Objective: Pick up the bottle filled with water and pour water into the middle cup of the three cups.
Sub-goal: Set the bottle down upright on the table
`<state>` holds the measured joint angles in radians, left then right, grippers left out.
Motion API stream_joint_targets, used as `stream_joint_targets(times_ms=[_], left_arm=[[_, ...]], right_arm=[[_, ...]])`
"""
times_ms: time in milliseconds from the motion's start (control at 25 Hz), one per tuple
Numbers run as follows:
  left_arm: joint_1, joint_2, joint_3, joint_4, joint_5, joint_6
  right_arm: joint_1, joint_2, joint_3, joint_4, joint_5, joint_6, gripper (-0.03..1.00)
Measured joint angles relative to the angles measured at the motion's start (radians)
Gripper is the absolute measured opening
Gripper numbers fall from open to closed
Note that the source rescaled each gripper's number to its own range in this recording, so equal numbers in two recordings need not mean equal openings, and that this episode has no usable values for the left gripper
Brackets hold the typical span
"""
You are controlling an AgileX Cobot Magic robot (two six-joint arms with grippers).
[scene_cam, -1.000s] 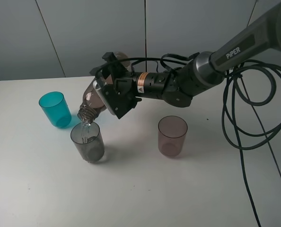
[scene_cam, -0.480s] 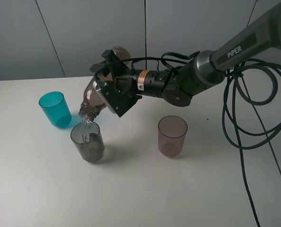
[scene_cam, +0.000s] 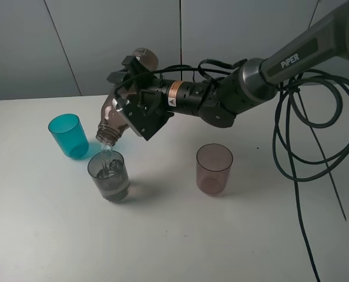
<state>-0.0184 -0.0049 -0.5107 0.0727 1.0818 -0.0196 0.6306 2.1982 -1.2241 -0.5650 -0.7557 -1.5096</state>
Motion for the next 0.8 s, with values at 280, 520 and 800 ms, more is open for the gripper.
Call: stream_joint_targets(times_ms=[280,520,800], left_arm=[[0.000,0.000,0.000,0.000,0.000,0.002],[0.000,0.000,0.000,0.000,0.000,0.002],[0.000,0.000,0.000,0.000,0.000,0.000]], right_arm=[[0.000,-0.006,-0.007,-0.019,-0.002,-0.028,0.00],[0.000,-0.035,-0.008,-0.057,-0.004,-0.032,0.00],[0.000,-0.050,-0.010,-0.099,-0.017,-0.038,0.00]])
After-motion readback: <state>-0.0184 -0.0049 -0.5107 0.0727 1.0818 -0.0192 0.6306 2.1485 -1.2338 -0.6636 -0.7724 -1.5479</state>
